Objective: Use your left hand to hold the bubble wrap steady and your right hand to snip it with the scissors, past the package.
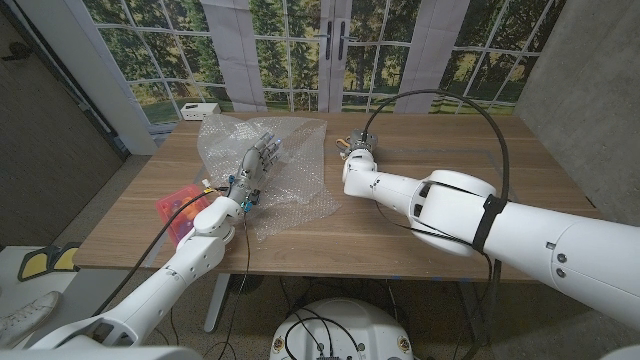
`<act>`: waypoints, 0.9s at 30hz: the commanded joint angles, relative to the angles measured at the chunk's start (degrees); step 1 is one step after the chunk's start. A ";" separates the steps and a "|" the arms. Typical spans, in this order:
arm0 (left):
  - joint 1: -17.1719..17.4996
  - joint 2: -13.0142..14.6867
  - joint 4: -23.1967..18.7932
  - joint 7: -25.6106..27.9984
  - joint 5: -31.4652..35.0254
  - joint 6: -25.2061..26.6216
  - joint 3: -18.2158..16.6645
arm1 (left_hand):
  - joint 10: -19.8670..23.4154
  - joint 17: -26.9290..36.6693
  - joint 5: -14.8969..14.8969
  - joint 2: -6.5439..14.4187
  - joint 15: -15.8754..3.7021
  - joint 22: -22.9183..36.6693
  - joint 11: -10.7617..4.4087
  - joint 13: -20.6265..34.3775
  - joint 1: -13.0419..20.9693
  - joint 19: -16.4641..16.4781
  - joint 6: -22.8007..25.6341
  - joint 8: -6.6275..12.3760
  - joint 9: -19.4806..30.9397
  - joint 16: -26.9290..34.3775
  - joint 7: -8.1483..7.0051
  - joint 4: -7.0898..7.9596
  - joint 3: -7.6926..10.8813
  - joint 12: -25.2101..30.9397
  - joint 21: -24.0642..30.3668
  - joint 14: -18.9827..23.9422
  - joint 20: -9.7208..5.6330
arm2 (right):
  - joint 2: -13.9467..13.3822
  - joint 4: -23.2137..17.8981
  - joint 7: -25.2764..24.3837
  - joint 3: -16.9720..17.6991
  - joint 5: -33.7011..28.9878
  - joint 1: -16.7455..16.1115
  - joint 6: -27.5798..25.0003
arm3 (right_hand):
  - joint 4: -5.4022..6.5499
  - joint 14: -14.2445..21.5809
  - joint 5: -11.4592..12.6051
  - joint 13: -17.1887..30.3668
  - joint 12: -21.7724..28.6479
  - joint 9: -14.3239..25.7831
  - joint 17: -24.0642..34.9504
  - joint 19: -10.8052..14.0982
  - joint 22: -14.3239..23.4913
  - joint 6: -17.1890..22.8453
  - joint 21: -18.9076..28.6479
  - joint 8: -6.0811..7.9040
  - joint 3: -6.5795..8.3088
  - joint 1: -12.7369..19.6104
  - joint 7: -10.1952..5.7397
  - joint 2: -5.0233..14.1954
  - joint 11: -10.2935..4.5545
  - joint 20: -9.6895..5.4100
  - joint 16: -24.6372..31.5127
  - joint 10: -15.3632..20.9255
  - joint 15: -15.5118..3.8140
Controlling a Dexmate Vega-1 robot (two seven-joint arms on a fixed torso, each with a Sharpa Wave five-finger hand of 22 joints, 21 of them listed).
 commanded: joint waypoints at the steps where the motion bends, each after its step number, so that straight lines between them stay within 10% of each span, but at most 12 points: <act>1: -0.24 -0.12 0.18 -0.21 0.07 -0.07 0.15 | 0.40 0.15 0.29 0.55 -0.98 0.33 -0.04 0.31 -0.09 0.02 0.00 0.04 0.00 0.02 0.17 -0.03 -0.19 -0.07 0.05 0.26 0.02 | -4.14 -8.91 -1.47 2.09 -0.01 -2.00 -3.36 | 0.20 0.76 0.39 1.06 0.93 0.15 0.57 0.20 0.09 0.73 0.26 0.41 0.57 1.20 -0.15 0.13 -7.82 -0.64 0.80 10.36 -7.50; 27: -0.12 0.25 -0.40 -0.74 -0.03 -0.31 0.04 | 0.48 0.16 0.32 0.63 -0.90 0.33 0.11 0.32 -0.22 0.00 -0.06 0.03 0.00 0.02 0.22 0.03 -0.23 -0.06 0.05 0.27 0.06 | -9.81 -21.97 -1.70 5.48 -0.61 -5.38 -6.92 | 0.91 1.65 1.18 1.17 2.52 0.21 2.93 0.43 0.15 2.13 0.36 0.16 0.23 2.93 -0.40 -0.24 -8.17 -0.91 2.56 12.26 -8.09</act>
